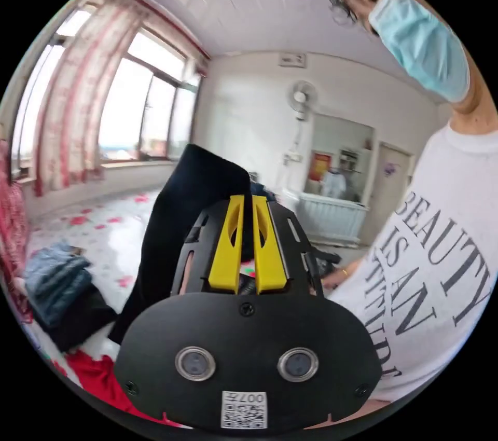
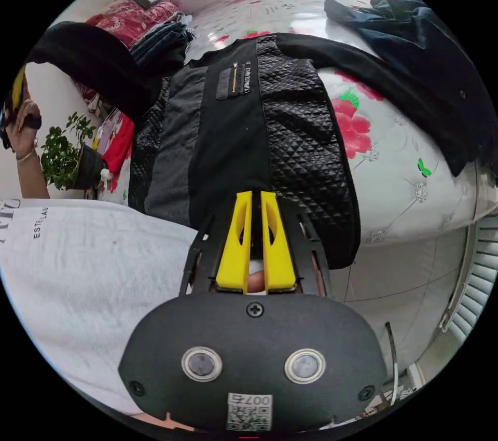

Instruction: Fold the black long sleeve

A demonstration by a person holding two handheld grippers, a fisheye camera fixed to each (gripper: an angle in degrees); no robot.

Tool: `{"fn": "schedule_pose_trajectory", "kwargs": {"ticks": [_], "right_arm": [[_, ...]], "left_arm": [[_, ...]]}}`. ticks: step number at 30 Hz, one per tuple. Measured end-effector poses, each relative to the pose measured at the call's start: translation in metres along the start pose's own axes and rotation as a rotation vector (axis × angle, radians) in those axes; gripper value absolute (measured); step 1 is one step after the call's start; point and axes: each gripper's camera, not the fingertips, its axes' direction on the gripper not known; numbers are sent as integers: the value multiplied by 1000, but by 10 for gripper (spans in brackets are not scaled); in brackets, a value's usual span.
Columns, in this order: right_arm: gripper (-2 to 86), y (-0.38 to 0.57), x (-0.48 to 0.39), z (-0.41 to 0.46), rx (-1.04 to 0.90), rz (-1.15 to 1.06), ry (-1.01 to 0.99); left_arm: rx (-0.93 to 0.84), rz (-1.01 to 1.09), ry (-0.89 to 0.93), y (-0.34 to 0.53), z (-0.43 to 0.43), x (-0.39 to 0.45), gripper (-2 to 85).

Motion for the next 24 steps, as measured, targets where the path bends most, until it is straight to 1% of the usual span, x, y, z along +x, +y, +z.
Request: {"fn": "schedule_pose_trajectory", "kwargs": {"ticks": [1,2,3,4,6,7,9,10,12,13,15,17,19,21,22,23,24], "right_arm": [[19,7,12,-9,35,42,-10],[24,13,26,-17,62,80,-11],[26,16,33,-21,74,96,-9],[32,20,47,-28,94,127,-8],[41,24,68,-38,114,172,-15],[47,24,81,-44,134,196,-25],[53,22,94,-51,174,208,-56],[57,17,99,-53,188,204,-80],[62,5,100,-52,186,168,-111],[67,-6,97,-50,178,126,-112],[72,-24,88,-44,150,43,-100],[73,-48,74,-31,103,-70,-41],[65,-63,68,-15,34,-132,-4],[48,-74,65,4,-88,-179,-16],[37,-76,64,8,-122,-212,11],[29,-74,61,2,-153,-291,-3],[27,-74,61,1,-192,-309,-14]], "left_arm": [[-39,-25,48,8,20,5,54],[-138,-88,112,27,58,15,73],[-252,-149,139,51,89,23,85],[-304,-181,133,65,102,27,86],[-483,-274,37,120,131,41,87],[-536,-293,4,133,135,43,86],[-746,-355,-165,186,145,47,80],[-801,-375,-212,198,145,45,77],[-929,-454,-379,230,137,36,73],[-941,-483,-410,235,133,32,73],[-924,-610,-499,247,121,16,74],[-902,-699,-548,252,118,5,74],[-896,-757,-591,261,124,-3,72],[-989,-844,-619,290,142,-13,70],[-1028,-870,-613,299,148,-14,68],[-1001,-845,-643,301,151,-10,64],[-1016,-813,-667,302,157,-6,64]]}}
